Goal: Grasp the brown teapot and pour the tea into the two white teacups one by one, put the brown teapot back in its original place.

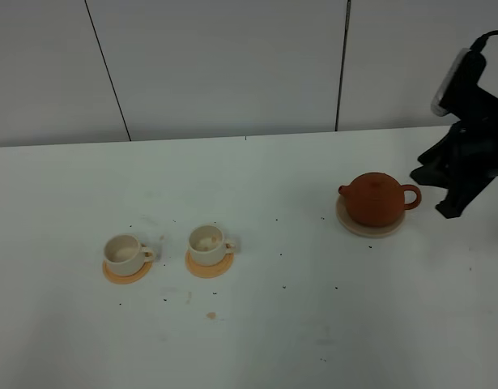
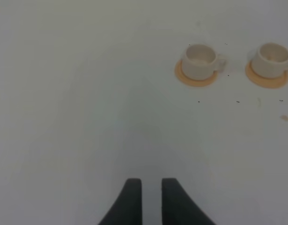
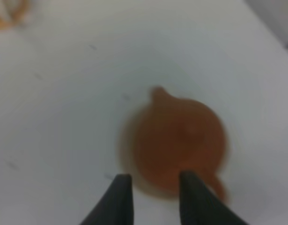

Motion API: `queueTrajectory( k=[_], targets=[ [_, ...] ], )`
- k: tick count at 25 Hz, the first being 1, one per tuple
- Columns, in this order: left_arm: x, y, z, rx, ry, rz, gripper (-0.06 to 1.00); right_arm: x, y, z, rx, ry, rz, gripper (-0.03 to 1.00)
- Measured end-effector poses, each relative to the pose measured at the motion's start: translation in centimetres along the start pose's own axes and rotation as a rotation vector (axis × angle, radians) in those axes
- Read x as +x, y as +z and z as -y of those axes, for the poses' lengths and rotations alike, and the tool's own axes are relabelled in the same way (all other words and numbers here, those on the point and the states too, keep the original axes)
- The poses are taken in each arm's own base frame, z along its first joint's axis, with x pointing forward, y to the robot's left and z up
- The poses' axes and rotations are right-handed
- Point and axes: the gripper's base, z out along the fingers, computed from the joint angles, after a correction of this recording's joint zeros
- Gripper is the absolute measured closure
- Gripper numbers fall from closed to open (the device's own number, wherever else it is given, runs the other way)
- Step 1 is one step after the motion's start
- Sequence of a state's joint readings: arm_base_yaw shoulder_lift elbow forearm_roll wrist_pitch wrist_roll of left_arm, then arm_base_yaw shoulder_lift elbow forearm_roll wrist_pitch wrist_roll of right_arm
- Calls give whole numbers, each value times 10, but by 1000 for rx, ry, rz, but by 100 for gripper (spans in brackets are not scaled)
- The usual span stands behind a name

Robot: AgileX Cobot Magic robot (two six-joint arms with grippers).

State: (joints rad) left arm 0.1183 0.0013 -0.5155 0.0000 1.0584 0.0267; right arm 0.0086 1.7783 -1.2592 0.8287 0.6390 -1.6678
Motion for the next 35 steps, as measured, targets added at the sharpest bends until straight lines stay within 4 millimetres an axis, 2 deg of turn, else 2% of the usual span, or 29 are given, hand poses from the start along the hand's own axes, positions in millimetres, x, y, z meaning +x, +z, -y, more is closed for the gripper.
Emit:
queueTrajectory(
  k=[3,5,15,35],
  targets=[
    [0,0,0,0,0,0,76,17,-9,16,72,-3,-36,73],
    [0,0,0,0,-2,0,76,22,-11,20,94,-33,-64,73],
    [0,0,0,0,-3,0,76,26,0,36,134,-191,-148,73],
    [0,0,0,0,-7,1,74,27,-1,30,51,-173,-169,73]
  ],
)
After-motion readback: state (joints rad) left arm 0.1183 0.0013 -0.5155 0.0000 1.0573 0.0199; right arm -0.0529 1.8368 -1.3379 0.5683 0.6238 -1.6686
